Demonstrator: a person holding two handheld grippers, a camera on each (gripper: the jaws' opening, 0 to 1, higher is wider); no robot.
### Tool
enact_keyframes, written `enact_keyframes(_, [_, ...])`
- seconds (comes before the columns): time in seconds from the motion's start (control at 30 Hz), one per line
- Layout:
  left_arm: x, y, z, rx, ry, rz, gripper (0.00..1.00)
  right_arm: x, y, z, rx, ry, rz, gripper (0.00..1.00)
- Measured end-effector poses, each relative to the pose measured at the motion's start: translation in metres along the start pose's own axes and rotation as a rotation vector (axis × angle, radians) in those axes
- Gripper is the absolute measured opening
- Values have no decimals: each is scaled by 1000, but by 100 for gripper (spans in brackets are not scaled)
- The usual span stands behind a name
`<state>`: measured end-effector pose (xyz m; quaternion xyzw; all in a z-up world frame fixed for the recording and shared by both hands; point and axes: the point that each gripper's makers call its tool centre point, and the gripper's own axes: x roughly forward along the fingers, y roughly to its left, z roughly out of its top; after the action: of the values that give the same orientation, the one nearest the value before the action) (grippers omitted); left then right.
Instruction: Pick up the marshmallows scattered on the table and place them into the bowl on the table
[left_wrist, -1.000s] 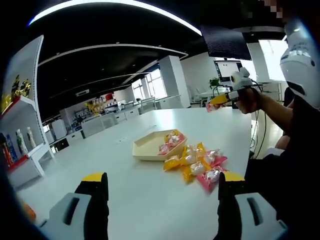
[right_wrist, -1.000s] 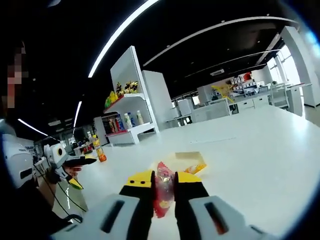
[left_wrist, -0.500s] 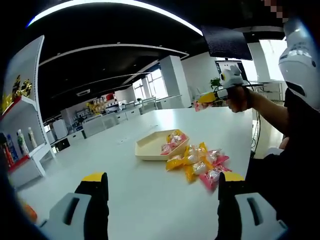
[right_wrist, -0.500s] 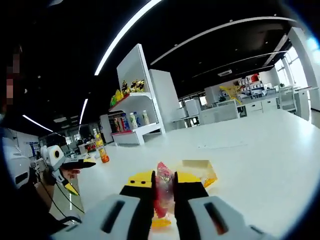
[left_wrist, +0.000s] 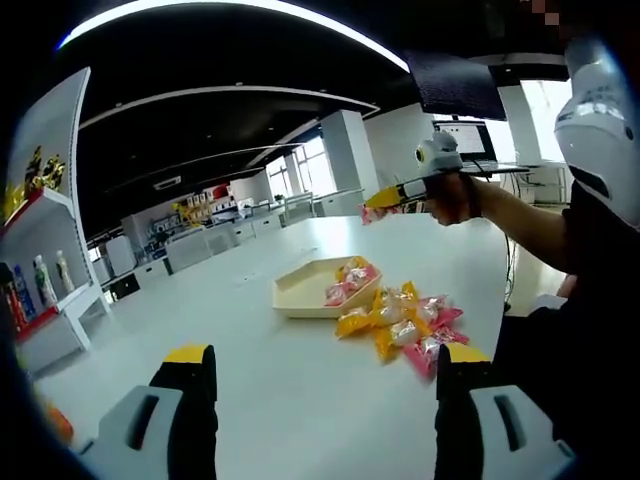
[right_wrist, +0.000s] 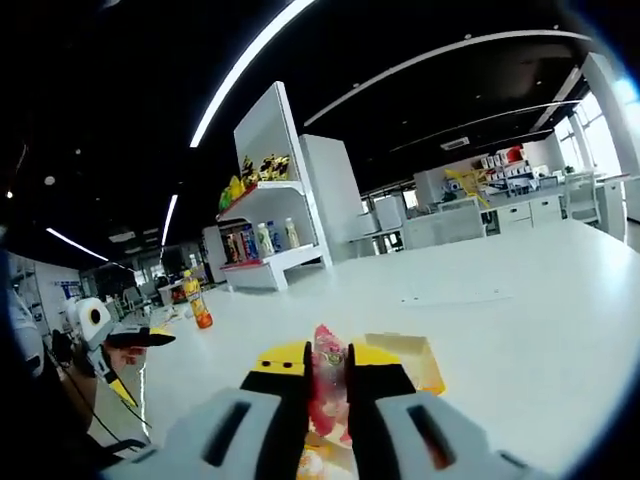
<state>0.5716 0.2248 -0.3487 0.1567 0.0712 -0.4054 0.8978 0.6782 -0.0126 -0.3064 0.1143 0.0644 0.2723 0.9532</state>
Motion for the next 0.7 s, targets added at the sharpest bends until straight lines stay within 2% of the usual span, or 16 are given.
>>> enact_keyframes(0.4, [1, 4, -4, -8, 11, 5, 90, 46, -7, -15, 14, 39, 11, 11])
enact_keyframes(0.7, [3, 9, -11, -16, 26, 10, 90, 78, -25, -33, -11, 74, -11, 11])
